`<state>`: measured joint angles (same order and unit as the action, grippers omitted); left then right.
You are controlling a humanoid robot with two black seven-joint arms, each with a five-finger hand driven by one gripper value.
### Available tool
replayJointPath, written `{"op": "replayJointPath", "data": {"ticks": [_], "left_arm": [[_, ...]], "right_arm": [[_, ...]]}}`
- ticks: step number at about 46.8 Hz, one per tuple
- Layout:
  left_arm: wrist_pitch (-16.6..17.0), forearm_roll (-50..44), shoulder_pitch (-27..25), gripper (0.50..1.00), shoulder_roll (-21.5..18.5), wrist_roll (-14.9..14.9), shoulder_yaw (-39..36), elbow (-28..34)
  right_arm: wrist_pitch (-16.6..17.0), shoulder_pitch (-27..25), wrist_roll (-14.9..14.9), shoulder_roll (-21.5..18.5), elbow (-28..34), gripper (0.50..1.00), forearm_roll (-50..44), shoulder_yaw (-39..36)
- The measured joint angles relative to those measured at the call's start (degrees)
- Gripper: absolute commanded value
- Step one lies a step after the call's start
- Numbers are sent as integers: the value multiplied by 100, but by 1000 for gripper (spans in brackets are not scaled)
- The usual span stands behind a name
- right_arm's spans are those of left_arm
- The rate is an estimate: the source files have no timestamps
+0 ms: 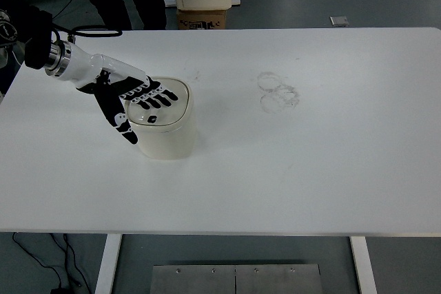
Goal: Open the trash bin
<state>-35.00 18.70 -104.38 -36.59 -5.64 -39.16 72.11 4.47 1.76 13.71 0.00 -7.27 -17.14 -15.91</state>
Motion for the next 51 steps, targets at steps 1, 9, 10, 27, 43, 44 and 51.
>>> {"op": "replayJointPath", "data": {"ticks": [1,9,10,27,43,44,51], "left_arm": [[-2,0,-10,1000,-13,0,0,-8],[-5,-39,-123,1000,-83,7,46,-113],[-4,-50,-135,1000,-89,7,50,-140],[1,-1124,-90,1000,-110,-8,218,-1154],[1,-2401,534,1000,-466,-39,817,-1825],[1,-2450,597,1000,-506,-43,856,-1851],[1,-2715,1243,1000,-643,-63,1503,-2124]], "right_arm": [[0,0,0,0,0,991,0,0],[-1,0,0,0,0,991,0,0],[-1,0,0,0,0,991,0,0],[1,0,0,0,2,991,0,0],[1,-1,0,0,-1,991,0,-1],[0,0,0,0,-1,991,0,-1],[1,0,0,0,0,991,0,0]]}}
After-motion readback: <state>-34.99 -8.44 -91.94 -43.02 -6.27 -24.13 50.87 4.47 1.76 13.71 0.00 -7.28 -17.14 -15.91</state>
